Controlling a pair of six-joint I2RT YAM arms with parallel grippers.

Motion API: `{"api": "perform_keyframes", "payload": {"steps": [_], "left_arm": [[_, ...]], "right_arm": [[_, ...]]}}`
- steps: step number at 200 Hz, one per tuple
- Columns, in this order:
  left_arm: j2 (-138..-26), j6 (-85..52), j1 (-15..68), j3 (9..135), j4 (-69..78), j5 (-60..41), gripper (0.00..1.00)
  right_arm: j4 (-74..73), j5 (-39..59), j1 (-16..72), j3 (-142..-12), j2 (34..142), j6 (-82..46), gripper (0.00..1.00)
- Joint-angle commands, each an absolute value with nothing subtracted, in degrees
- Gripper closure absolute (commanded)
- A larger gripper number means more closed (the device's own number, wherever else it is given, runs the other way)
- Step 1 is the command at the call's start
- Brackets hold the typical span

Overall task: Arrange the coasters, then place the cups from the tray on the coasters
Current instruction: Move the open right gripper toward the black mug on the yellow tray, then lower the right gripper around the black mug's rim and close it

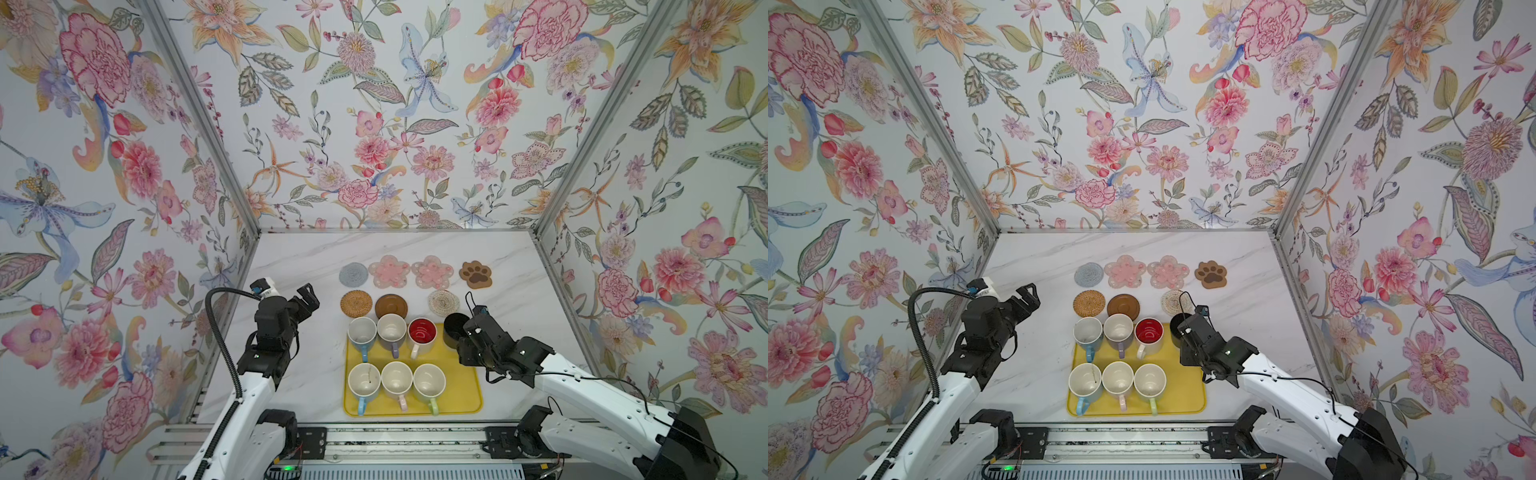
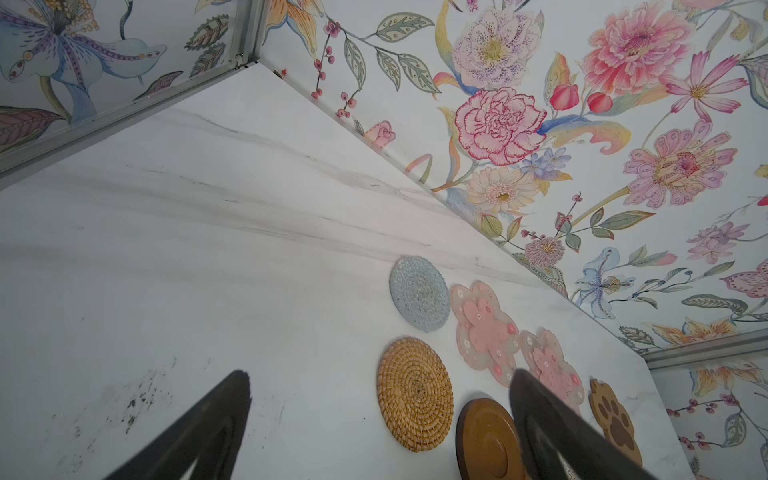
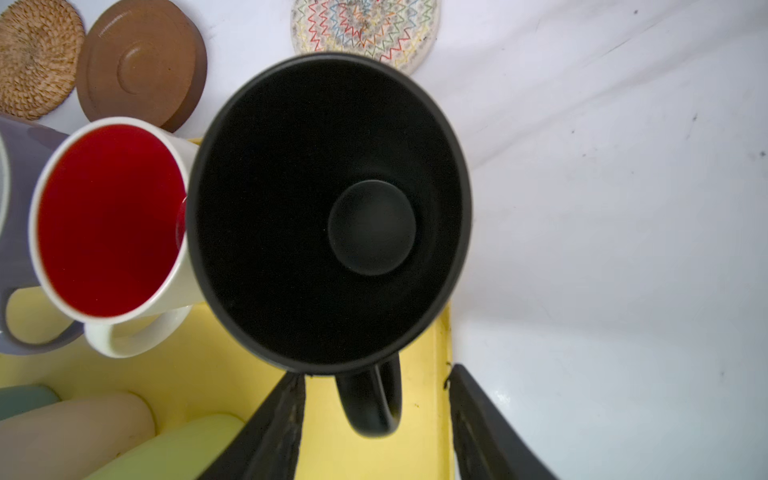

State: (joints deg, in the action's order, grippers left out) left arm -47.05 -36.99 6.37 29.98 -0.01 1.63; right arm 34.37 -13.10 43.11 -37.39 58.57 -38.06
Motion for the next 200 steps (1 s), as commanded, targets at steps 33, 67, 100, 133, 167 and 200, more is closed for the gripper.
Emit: {"api": "perform_keyframes", "payload": {"steps": [33, 67, 100, 133, 167, 200], "left_arm": [[-45.1, -37.6, 5.9, 28.4, -1.2, 0.8, 0.01], [-44.7, -37.6, 5.8, 28.2, -1.2, 0.9, 0.01], [-44.3, -37.9, 5.8, 27.5, -1.2, 0.9, 0.01], [-43.9, -37.8, 5.8, 27.2, -1.5, 1.0, 0.01], [-43.9, -37.9, 5.8, 27.1, -1.3, 1.0, 0.01], [-43.8, -37.8, 5.9, 27.2, -1.3, 1.1, 0.01]], "right_arm": [[32.6, -15.1, 43.4, -37.4, 60.9, -35.7, 0.53], [31.8, -15.1, 43.3, -37.3, 62.1, -35.1, 0.58], [30.7, -14.3, 43.3, -37.1, 63.3, -34.5, 0.61], [29.7, -14.4, 43.3, -36.5, 64.2, -34.3, 0.62], [28.6, -14.0, 43.1, -36.2, 66.1, -33.8, 0.69], [28.0, -13.9, 43.1, -36.0, 66.9, -33.5, 0.78]]}}
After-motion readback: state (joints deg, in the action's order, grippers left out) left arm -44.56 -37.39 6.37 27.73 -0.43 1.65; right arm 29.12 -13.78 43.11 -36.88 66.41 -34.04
